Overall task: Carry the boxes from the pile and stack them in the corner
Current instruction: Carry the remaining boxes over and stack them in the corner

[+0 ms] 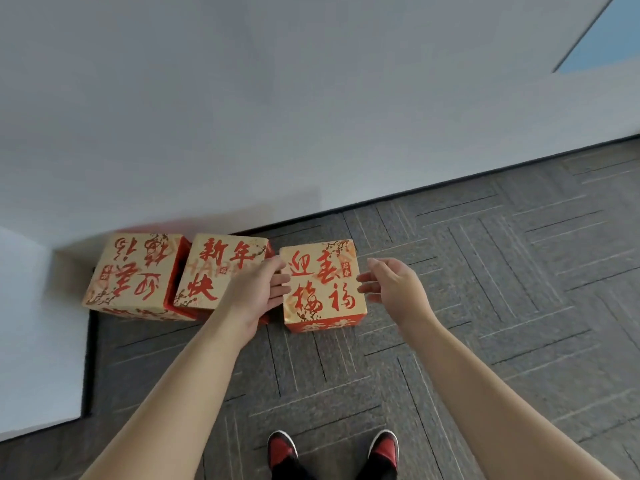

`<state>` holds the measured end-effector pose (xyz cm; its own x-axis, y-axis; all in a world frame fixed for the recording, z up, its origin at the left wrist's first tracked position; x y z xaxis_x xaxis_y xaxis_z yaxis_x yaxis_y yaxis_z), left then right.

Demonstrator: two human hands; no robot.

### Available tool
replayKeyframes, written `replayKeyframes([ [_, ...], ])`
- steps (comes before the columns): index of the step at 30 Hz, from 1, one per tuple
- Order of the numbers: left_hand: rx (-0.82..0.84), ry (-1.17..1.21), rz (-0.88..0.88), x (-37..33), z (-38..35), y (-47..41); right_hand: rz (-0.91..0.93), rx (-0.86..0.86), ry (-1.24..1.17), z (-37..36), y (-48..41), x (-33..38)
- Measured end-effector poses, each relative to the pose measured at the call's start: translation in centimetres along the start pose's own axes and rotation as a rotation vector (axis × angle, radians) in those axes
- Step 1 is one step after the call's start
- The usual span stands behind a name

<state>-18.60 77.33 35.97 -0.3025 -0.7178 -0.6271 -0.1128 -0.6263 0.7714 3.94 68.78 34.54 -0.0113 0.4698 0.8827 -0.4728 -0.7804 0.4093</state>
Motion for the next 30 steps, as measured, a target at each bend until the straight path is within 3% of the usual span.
replayKeyframes([
  [11, -0.048, -0.041, 0.088, 16.1, -5.0, -23.3, -0.114, 0.007, 0.161, -3.9, -16.4, -24.0],
  [17, -0.199, -0.174, 0.021, 20.4, -3.6, -34.6, -0.104, -0.025, 0.247, -6.3, -24.2, -32.6],
  [22, -0.279, -0.158, 0.087, 24.1, -2.1, -41.5, -0.121, -0.026, 0.337, -8.0, -28.5, -37.7],
  [25, -0.243, -0.099, 0.159, 26.3, -2.6, -44.0, -0.113, -0.008, 0.348, -9.2, -29.6, -39.5],
  [30, -0.227, -0.076, 0.178, 25.6, -3.0, -41.8, -0.092, -0.007, 0.278, -8.2, -28.2, -36.4],
])
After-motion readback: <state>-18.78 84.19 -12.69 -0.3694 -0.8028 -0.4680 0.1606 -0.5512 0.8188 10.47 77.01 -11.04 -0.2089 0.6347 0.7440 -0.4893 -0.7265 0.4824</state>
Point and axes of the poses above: each hand's wrist, its own y-axis away from the middle knuckle, its own z-axis out of the back of the hand, x = y × z, the point moved 7 cm from there along -y, towards the middle knuckle, and after that the axes turned 8 degrees about z, right-handed, at the moved point
